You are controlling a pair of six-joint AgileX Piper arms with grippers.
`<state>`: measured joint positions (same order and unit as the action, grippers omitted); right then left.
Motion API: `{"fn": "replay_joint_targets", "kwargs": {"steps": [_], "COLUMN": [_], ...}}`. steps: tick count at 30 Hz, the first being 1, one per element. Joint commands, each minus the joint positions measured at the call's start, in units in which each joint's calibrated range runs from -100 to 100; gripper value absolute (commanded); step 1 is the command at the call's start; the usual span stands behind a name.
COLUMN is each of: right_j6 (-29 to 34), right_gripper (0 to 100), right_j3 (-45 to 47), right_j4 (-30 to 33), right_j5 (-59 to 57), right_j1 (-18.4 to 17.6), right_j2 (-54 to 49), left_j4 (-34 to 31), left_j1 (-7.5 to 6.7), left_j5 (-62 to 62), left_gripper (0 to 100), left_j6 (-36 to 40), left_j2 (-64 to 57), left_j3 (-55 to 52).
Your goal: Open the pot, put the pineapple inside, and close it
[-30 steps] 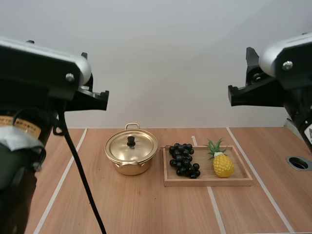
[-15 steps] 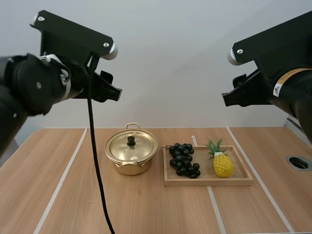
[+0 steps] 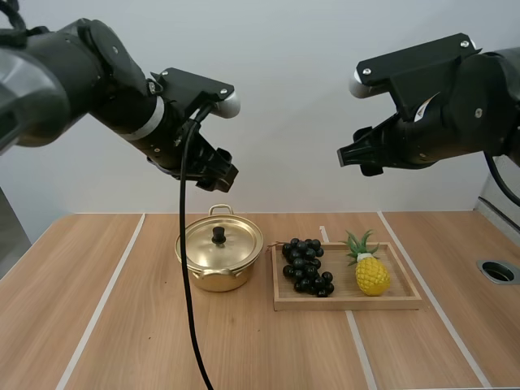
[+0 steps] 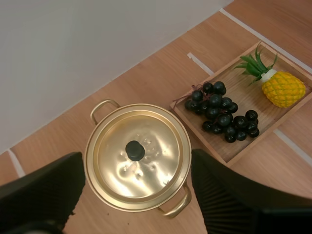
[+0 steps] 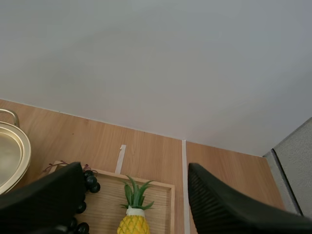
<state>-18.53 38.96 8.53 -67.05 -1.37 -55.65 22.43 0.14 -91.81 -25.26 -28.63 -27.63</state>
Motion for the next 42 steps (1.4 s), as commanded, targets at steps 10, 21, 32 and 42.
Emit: {"fn": "replay_joint_targets", "kwargs": {"steps": [10, 21, 32, 42], "right_j6": [-1.2, -1.6, -1.6, -1.6], "right_gripper": [100, 100, 100, 100], "right_j3": [-0.7, -0.7, -0.7, -0.7], "right_j4": [0.2, 0.2, 0.3, 0.3], "right_j5": [-0.4, -0.4, -0.4, -0.4], "right_j1": [0.2, 0.2, 0.2, 0.2], "right_j2": [1.4, 1.4, 1.4, 1.4], "left_j4": [1.1, 0.9, -0.1, -1.7], "left_j1": [-0.18, -0.18, -0.18, -0.18], "left_j5": [-8.2, -8.2, -8.0, -2.1], "left_gripper": [100, 100, 100, 100], "left_j6": [-2.8, -5.4, -6.7, -7.3], "left_j2": [17.6, 26.1, 30.3, 31.3], "left_j3": [7.0, 9.6, 9.6, 9.6]}}
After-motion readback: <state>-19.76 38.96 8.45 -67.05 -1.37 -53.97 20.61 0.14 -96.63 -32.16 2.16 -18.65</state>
